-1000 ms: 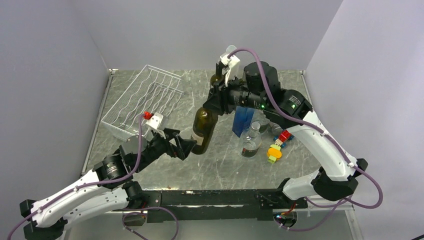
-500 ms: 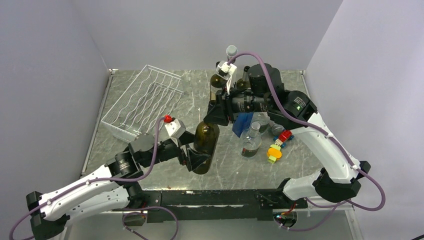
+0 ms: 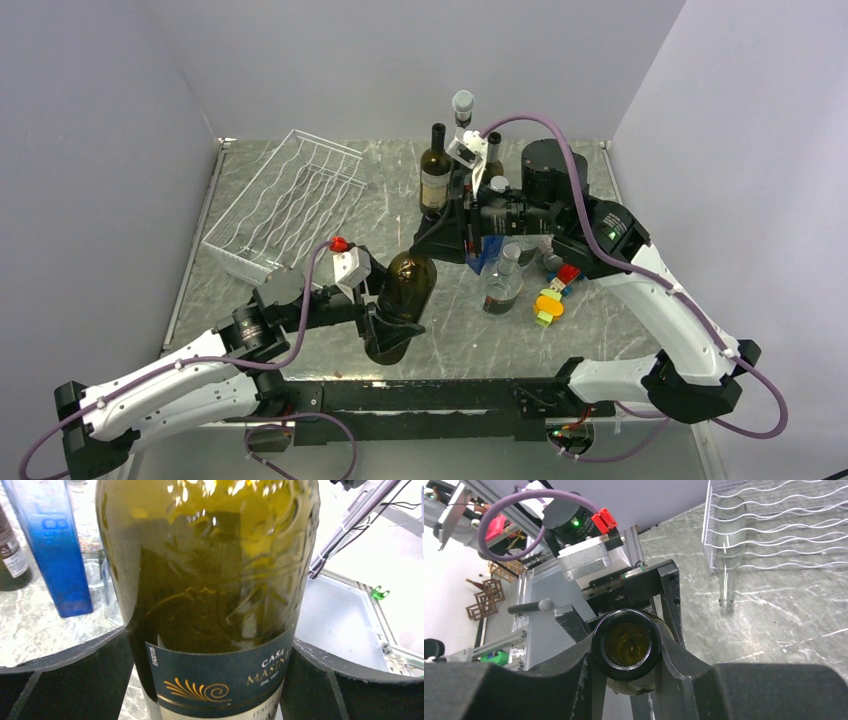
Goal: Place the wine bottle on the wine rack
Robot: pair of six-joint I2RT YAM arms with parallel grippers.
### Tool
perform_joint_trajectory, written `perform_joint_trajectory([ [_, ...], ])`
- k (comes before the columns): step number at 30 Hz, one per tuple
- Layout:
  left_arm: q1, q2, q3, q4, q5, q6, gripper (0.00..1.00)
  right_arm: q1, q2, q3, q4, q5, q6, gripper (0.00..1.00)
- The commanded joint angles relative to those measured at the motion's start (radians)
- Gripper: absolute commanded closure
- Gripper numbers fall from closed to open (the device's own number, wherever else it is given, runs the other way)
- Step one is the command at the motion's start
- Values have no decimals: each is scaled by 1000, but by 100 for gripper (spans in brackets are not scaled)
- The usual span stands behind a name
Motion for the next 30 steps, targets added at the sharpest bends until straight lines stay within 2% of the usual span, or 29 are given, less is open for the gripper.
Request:
perform_joint_trajectory([
  [1, 1, -9, -28, 68, 79, -35, 1, 2, -60, 3, 252, -59, 111, 100],
  [8, 1, -9, -45, 82, 163, -48, 1, 2, -57, -32, 310, -63, 155, 100],
  [9, 1, -4, -44, 80, 166, -46, 4, 2, -58, -35, 312, -64, 159, 100],
  [12, 1, -5, -39, 70, 148, -32, 30, 2, -60, -44, 307, -56, 164, 100],
  [13, 1, -7, -35, 63, 135, -24, 42, 2, -63, -48, 299, -48, 164, 100],
  [14, 1, -9, -29, 52, 126, -11, 57, 2, -66, -49, 288, -37, 163, 100],
  [15, 0, -12, -21, 35, 107, 4, 81, 2, -69, -52, 275, -26, 161, 100],
  [16, 1, -14, -10, 13, 77, 17, 97, 2, -71, -56, 261, -12, 160, 100],
  [18, 1, -21, 13, -36, 23, 56, 99, 2, -80, -67, 236, 19, 156, 100],
  [19, 1, -23, 29, -62, 0, 79, 99, 2, -83, -74, 216, 36, 153, 93],
  [22, 1, -26, 71, -141, -97, 148, 99, 2, -107, -106, 177, 114, 126, 44],
  [24, 0, -12, 106, -210, -165, 209, 99, 3, -135, -141, 170, 197, 100, 23],
  [26, 1, 10, 126, -243, -216, 286, 99, 2, -159, -165, 154, 302, 89, 13],
  [30, 0, 45, 156, -297, -238, 451, 99, 0, -195, -158, 107, 432, 75, 8],
])
